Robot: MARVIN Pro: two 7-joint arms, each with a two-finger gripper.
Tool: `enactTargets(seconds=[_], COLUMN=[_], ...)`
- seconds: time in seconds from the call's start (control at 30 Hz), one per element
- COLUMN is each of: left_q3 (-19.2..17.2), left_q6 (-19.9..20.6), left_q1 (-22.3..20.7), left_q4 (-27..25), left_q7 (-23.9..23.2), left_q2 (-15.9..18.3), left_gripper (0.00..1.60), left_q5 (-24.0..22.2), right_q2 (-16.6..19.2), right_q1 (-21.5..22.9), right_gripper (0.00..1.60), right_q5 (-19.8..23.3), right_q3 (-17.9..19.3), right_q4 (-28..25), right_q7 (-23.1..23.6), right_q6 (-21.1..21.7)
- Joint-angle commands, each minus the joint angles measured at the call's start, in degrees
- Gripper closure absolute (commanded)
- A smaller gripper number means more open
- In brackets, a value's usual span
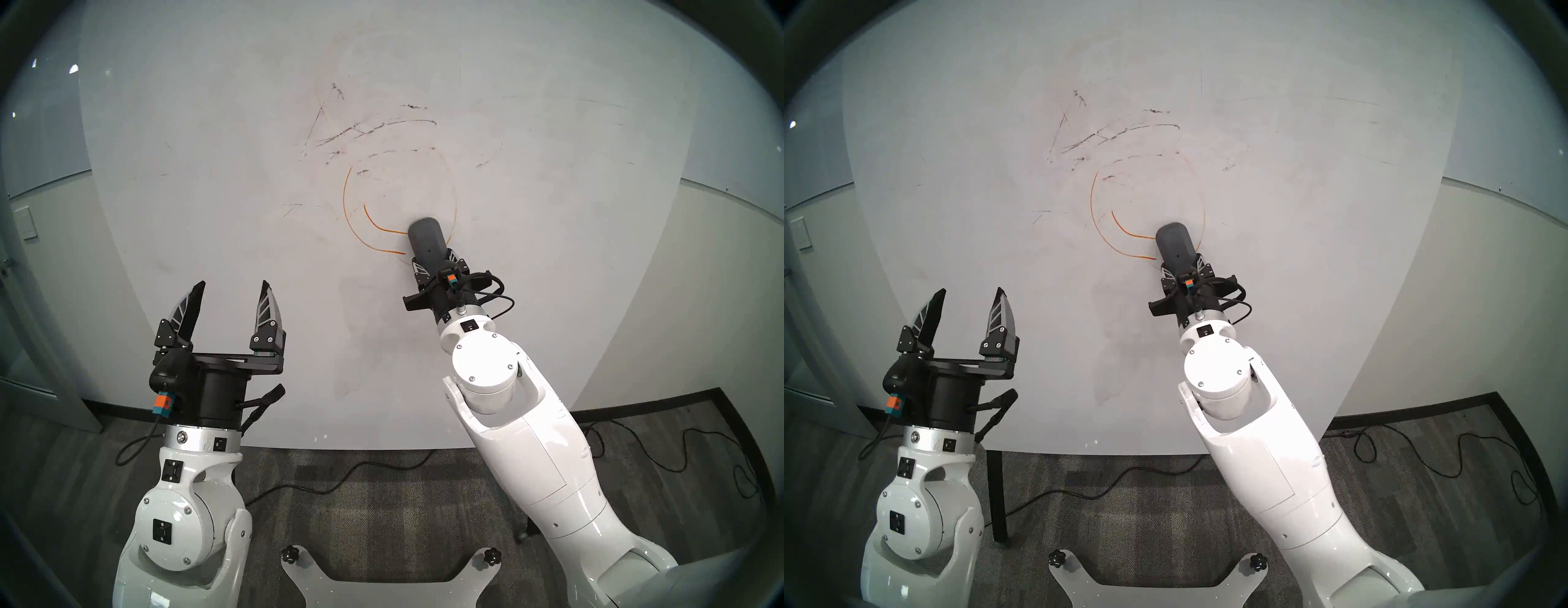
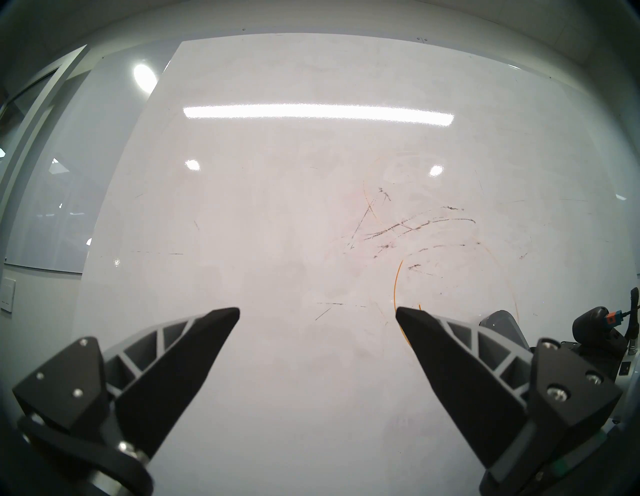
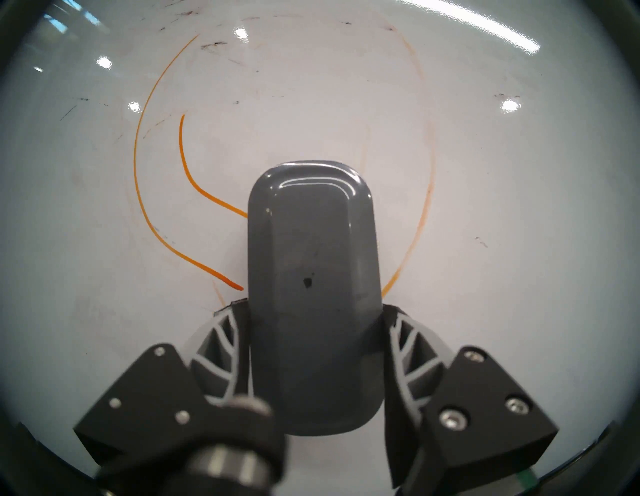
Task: Erase all marks on the whiteboard with the eraser
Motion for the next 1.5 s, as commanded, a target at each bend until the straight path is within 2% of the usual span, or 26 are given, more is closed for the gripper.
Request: enactTargets(seconds=[0.0,0.63,0.8,1.47], left_q3=[-0.08,-0.08,-0.08,-0.08], left_q6=[-0.15,-0.16,-0.15,-0.16], left_q1=[-0.07,-0.08,-0.07,-0.07], left_q4=[-1.29,-1.28,-1.29,-1.28], left_q7=[-0.05,-0.05,-0.05,-0.05], left_q2=[0.05,0.05,0.05,0.05], left_gripper=[0.00,0.00,0.00,0.00], left_q5=[-0.11,-0.11,-0.11,-0.11], right_q2=[-1.87,-5.64,-7.51,-8.81], right_q1=[1.94,4.09,5.67,7.48], right_gripper=[1.60,1.60,1.60,1.60], right_q5=[0.02,0.21,0.89,1.24], right_q3=[-0.59,-2.66,-2.73,-2.49], right_q4=[-1.21,-0.42,2.06,4.08], right_q7=[-0.37,-1.22,-2.11,-4.29], right_q6=[-0.71,0.53,1.11,1.21])
